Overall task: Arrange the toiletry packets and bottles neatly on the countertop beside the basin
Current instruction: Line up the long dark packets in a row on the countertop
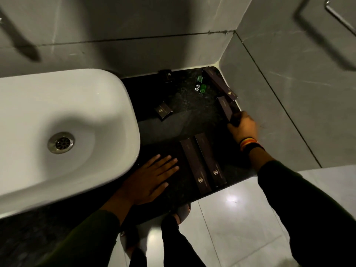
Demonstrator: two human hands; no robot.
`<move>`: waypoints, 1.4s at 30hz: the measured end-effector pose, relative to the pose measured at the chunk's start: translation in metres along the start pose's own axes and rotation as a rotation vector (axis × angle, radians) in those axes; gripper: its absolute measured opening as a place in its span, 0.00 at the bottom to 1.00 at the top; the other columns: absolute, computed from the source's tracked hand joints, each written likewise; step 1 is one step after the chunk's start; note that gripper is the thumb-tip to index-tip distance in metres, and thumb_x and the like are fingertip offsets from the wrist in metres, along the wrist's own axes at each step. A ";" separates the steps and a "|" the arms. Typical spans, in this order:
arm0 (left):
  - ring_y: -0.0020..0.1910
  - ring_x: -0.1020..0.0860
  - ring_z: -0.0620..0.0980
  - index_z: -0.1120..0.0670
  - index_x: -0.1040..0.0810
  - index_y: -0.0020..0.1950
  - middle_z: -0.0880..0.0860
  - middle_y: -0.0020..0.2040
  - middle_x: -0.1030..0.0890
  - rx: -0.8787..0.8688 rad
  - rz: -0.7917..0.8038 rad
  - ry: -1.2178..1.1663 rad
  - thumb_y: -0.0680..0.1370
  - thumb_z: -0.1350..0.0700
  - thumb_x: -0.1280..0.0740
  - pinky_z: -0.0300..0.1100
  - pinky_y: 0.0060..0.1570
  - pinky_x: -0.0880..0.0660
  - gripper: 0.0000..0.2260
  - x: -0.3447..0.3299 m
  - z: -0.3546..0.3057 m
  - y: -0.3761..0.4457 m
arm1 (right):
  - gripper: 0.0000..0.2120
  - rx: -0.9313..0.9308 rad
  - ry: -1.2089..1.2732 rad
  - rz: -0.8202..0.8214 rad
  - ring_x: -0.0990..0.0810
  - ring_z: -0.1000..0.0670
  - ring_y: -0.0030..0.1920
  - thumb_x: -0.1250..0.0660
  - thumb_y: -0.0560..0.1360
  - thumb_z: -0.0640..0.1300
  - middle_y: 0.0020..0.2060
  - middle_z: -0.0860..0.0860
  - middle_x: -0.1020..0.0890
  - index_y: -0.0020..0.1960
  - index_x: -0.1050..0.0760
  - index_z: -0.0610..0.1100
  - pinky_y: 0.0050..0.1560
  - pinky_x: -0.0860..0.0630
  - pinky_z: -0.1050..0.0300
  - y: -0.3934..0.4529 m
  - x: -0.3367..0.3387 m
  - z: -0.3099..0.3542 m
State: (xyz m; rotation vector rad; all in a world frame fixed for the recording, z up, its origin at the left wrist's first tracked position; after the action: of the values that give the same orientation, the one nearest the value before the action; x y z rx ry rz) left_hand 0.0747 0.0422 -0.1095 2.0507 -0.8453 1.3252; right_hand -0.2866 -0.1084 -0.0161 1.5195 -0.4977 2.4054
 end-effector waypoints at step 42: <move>0.89 0.49 0.51 0.51 0.41 0.89 0.50 0.90 0.44 0.039 0.046 -0.012 0.87 0.49 0.41 0.56 0.85 0.50 0.29 0.000 -0.001 0.002 | 0.25 0.290 -0.261 0.102 0.26 0.33 0.64 0.30 0.74 0.45 0.65 0.36 0.25 0.68 0.29 0.38 0.65 0.28 0.44 0.116 -0.016 0.046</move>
State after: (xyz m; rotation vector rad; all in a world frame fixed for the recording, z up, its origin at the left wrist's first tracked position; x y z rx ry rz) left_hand 0.0727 0.0419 -0.1092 2.0826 -0.8834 1.3647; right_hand -0.2869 -0.2331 -0.0295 1.9921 -0.2888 2.4520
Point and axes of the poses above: each hand's wrist, its own y-axis towards the middle knuckle, its own x-axis out of the back of the hand, z = x × y, the point moved 1 cm from there along y, towards the middle knuckle
